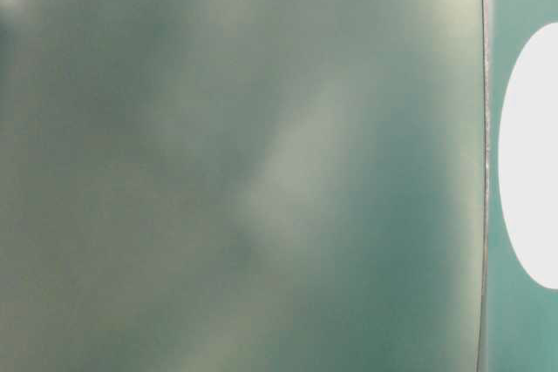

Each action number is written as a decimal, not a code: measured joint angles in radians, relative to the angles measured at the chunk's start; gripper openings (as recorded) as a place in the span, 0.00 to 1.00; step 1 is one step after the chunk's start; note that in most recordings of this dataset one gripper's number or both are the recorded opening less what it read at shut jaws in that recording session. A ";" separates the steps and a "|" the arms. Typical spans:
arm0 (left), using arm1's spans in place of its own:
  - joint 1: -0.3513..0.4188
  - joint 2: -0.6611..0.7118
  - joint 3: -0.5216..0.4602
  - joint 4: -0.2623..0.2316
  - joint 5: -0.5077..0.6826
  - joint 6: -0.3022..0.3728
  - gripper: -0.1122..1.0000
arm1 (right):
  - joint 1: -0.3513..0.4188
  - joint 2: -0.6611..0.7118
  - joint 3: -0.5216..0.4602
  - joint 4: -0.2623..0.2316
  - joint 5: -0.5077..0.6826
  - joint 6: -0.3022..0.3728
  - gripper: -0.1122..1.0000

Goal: Scoop the yellow hexagonal prism block from the bowl with a spoon using the right arm.

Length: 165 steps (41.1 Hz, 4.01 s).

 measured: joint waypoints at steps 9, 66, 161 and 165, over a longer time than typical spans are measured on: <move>0.000 0.000 0.000 0.000 0.002 0.000 0.14 | 0.000 0.002 0.000 0.000 0.000 -0.002 0.38; 0.000 0.000 0.000 -0.002 0.002 0.000 0.14 | 0.000 -0.034 -0.018 -0.002 0.092 -0.089 0.53; 0.000 -0.002 0.000 0.000 0.000 0.000 0.14 | -0.003 -0.143 -0.018 -0.002 0.178 -0.091 0.31; 0.000 0.000 0.000 -0.002 0.002 0.000 0.14 | -0.003 -0.152 -0.018 -0.002 0.190 -0.092 0.39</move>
